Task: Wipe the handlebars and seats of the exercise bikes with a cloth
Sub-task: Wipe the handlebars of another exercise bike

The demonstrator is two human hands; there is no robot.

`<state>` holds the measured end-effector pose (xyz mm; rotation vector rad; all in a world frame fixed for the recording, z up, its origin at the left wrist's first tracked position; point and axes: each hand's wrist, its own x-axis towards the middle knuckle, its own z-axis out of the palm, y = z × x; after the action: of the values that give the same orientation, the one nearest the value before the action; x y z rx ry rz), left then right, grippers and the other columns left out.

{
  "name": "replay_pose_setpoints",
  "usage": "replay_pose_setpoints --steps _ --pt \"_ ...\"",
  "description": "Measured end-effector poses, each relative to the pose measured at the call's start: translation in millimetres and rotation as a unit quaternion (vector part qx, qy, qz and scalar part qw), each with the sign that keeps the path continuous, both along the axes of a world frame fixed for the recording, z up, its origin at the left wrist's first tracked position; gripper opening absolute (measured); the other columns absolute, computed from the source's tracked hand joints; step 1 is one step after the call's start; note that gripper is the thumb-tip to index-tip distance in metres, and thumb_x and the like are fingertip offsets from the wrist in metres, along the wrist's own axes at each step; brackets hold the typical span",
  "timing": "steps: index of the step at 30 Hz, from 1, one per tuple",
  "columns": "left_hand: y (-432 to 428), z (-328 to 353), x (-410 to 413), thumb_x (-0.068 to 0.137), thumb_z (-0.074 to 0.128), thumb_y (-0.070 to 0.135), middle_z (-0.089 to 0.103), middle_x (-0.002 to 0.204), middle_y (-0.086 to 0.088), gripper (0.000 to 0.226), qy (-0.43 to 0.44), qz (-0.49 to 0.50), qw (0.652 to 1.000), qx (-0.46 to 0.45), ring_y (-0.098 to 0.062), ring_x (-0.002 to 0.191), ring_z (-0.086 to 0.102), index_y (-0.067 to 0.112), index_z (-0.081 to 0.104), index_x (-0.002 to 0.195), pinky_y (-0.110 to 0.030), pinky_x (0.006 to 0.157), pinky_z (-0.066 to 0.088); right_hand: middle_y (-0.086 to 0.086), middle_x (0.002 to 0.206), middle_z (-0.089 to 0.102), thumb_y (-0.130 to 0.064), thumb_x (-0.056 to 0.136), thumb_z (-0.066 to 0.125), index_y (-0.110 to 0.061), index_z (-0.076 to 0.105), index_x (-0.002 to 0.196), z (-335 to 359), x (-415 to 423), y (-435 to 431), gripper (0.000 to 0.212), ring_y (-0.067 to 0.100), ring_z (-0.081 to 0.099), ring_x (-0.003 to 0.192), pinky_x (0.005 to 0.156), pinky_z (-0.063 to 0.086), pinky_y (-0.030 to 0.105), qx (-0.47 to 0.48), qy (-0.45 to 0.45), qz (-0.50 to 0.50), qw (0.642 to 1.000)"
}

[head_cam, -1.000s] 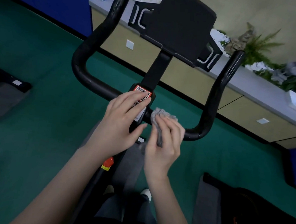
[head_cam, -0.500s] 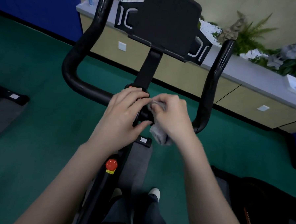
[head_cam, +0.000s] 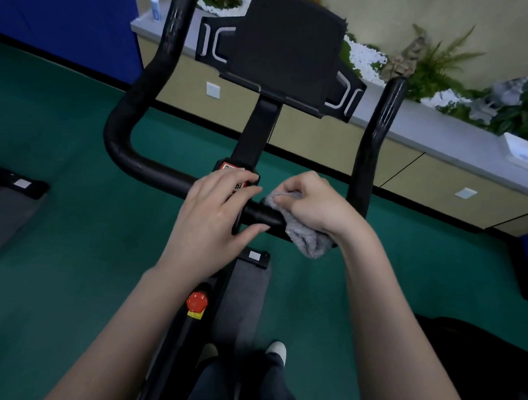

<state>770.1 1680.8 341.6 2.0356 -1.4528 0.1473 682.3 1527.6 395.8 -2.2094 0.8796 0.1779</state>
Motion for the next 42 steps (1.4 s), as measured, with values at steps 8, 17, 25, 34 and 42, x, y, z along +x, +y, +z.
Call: replay_pose_setpoints --steps 8,17,25,34,42 --pt "-8 9 -2 0.087 0.06 0.039 0.065 0.11 -0.001 0.035 -0.026 -0.033 0.999 0.008 -0.023 0.12 0.051 0.01 0.069 0.103 -0.037 0.102 0.034 0.001 0.097 0.069 -0.016 0.093 0.057 -0.015 0.072 0.094 7 -31 -8 0.015 0.012 0.061 0.092 0.077 0.041 0.017 -0.086 0.033 -0.015 0.996" --pt "-10 4 7 0.085 0.066 0.038 0.067 0.1 0.008 0.029 -0.038 -0.076 0.996 0.012 -0.02 0.122 0.05 0.016 0.07 0.103 -0.034 0.105 0.03 0.005 0.081 0.069 0.005 0.086 0.063 -0.003 0.071 0.087 -30 -66 34 0.012 0.024 0.058 0.082 0.079 0.039 0.018 -0.318 -0.262 -0.104 0.905" --pt "-9 1 9 0.087 0.061 0.041 0.067 0.102 0.009 0.032 -0.035 -0.083 0.996 0.01 -0.018 0.124 0.048 0.017 0.07 0.106 -0.031 0.104 0.027 -0.005 0.095 0.065 -0.009 0.097 0.053 -0.029 0.062 0.096 -69 -93 85 0.022 0.005 0.061 0.091 0.086 0.049 0.024 -0.096 -0.435 -0.553 0.704" --pt "-6 1 9 0.089 0.059 0.038 0.068 0.102 0.008 0.029 -0.033 -0.083 0.996 0.004 -0.018 0.124 0.049 0.017 0.07 0.107 -0.03 0.103 0.028 0.002 0.087 0.068 -0.01 0.098 0.05 -0.001 0.062 0.104 -78 -48 104 0.016 0.013 0.065 0.083 0.078 0.053 0.027 0.159 -0.436 -0.604 0.647" --pt "-4 7 13 0.091 0.056 0.031 0.067 0.105 0.008 0.028 -0.019 -0.103 0.994 0.029 -0.019 0.127 0.047 0.016 0.07 0.11 -0.033 0.105 0.029 0.01 0.082 0.062 -0.002 0.098 0.047 0.002 0.058 0.094 -82 4 131 0.012 0.016 0.059 0.076 0.072 0.049 0.027 0.3 -0.465 -0.565 0.611"
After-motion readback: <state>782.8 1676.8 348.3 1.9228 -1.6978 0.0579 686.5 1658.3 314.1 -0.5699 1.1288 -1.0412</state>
